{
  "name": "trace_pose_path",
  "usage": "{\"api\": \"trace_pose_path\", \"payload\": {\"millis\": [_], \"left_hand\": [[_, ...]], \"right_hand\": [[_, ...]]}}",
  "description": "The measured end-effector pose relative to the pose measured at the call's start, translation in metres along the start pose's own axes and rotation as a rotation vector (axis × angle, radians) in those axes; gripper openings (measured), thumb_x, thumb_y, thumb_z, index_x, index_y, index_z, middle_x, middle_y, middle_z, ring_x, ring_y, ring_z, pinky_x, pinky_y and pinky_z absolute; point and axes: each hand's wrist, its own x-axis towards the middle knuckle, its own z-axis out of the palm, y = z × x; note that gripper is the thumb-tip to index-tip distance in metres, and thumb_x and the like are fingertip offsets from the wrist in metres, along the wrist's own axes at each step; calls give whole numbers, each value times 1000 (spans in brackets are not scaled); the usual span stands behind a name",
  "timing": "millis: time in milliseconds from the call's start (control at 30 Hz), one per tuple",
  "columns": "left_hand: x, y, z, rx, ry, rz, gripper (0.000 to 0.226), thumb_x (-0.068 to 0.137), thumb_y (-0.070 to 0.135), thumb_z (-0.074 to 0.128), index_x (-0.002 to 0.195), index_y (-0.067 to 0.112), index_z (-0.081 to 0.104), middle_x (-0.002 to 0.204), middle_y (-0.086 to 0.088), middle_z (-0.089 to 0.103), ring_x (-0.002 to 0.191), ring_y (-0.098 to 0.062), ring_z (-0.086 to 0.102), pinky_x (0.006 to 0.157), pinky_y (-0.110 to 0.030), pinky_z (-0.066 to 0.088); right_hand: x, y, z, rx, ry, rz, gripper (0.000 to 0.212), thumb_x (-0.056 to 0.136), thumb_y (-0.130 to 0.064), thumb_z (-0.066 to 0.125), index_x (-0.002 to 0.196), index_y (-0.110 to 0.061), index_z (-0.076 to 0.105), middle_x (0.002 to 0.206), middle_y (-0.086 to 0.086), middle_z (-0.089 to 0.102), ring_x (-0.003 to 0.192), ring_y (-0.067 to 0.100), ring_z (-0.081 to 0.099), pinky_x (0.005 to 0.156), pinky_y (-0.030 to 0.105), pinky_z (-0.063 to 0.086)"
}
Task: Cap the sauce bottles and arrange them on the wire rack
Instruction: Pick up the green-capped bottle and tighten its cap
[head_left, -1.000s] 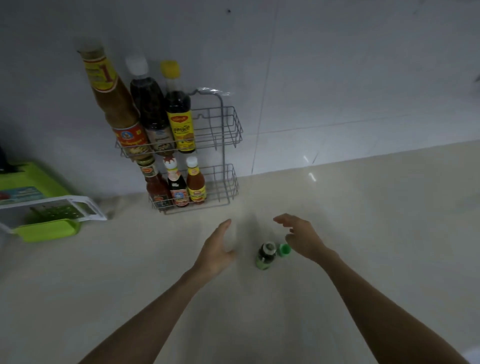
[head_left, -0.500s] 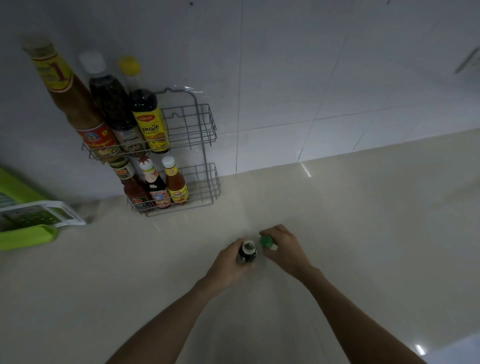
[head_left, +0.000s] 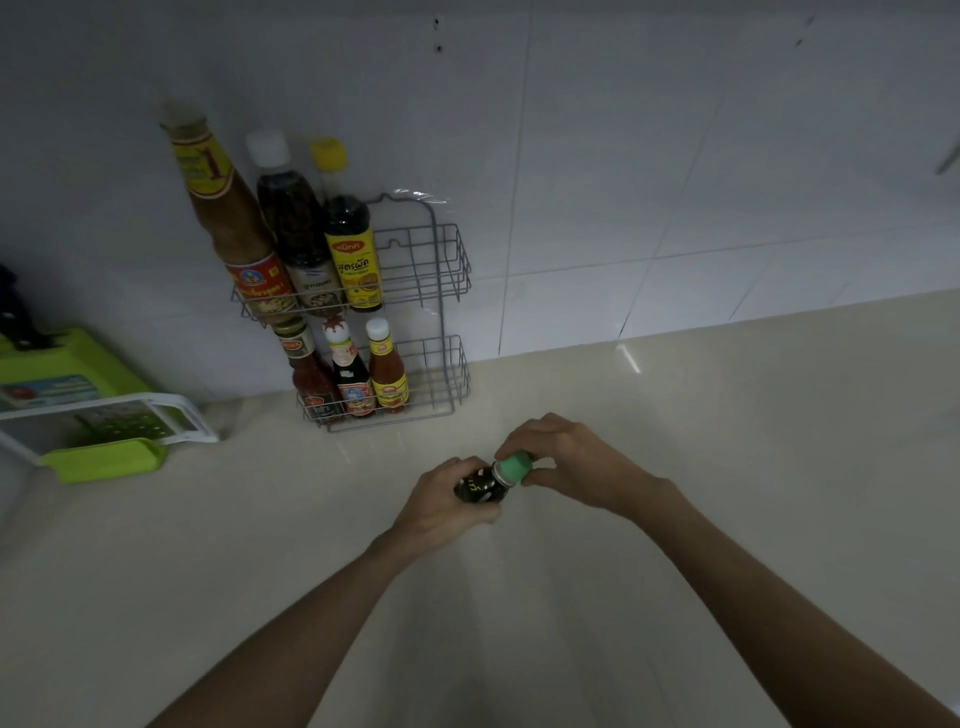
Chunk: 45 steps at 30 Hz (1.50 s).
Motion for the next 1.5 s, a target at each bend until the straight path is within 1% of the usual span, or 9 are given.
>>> {"api": "trace_pose_path", "payload": {"millis": [233, 333, 433, 600, 700, 833, 967, 1167, 1500], "left_hand": [[-12, 6, -18, -133, -229, -46, 30, 60, 20, 72, 89, 28, 69, 89, -8, 70, 84, -17, 64, 76, -36, 50], [-19, 4, -18, -136, -265, -43, 32, 60, 18, 71, 92, 19, 68, 88, -13, 67, 84, -20, 61, 75, -38, 48], [-23, 7, -18, -162, -252, -26, 23, 62, 14, 70, 84, 20, 67, 82, -2, 64, 81, -16, 60, 76, -35, 46], [-25, 14, -22, -161, -234, -10, 30, 62, 18, 72, 91, 27, 69, 86, 0, 67, 83, -16, 61, 75, -34, 48], [-27, 16, -23, -167, -218, -11, 30, 64, 16, 72, 92, 26, 69, 85, 0, 66, 83, -16, 61, 75, -34, 48], [-31, 19, -24, -146, -245, -10, 27, 65, 13, 73, 87, 28, 69, 82, 0, 65, 79, -17, 61, 72, -34, 49], [-36, 20, -23, -201, -241, 6, 30, 64, 14, 72, 93, 22, 70, 95, -12, 70, 102, -33, 66, 93, -47, 51], [-43, 25, -31, -238, -436, -7, 25, 78, 5, 72, 98, 19, 69, 87, 0, 68, 82, -12, 67, 82, -27, 55], [-47, 21, -3, -72, 117, -62, 35, 79, 28, 74, 109, 17, 57, 87, -5, 66, 58, -12, 55, 51, -23, 45]], "right_hand": [[9, -20, -14, 225, -108, 57, 42, 72, -3, 80, 110, -17, 71, 106, 2, 68, 97, 13, 63, 85, 24, 55], [11, -30, -19, 112, -171, 148, 32, 74, -33, 81, 100, -18, 73, 89, -1, 69, 79, 8, 62, 73, 25, 53], [11, -39, -23, 53, -217, 225, 58, 73, -63, 69, 115, -24, 63, 88, -6, 67, 71, 7, 60, 68, 24, 50], [10, -43, -29, 52, -95, 246, 38, 82, -58, 63, 97, -24, 68, 78, -2, 72, 63, 9, 65, 63, 27, 54], [8, -44, -27, 112, -113, 228, 44, 81, -58, 63, 117, -33, 63, 100, -7, 73, 80, 5, 67, 76, 25, 55], [7, -49, -28, -69, -4, 299, 38, 82, -65, 55, 82, -30, 71, 69, -11, 72, 64, 3, 64, 67, 27, 52], [2, -54, -22, 195, -121, 176, 44, 82, -49, 69, 123, -40, 56, 109, -13, 68, 91, 6, 64, 83, 25, 53], [-2, -58, -12, -284, -58, -1, 41, 87, -59, 49, 105, -22, 54, 79, -7, 57, 64, 11, 47, 54, 25, 36], [33, -67, 28, 30, 241, 414, 26, 84, -39, 53, 77, -14, 53, 49, -5, 41, 50, 20, 42, 49, 27, 31]]}}
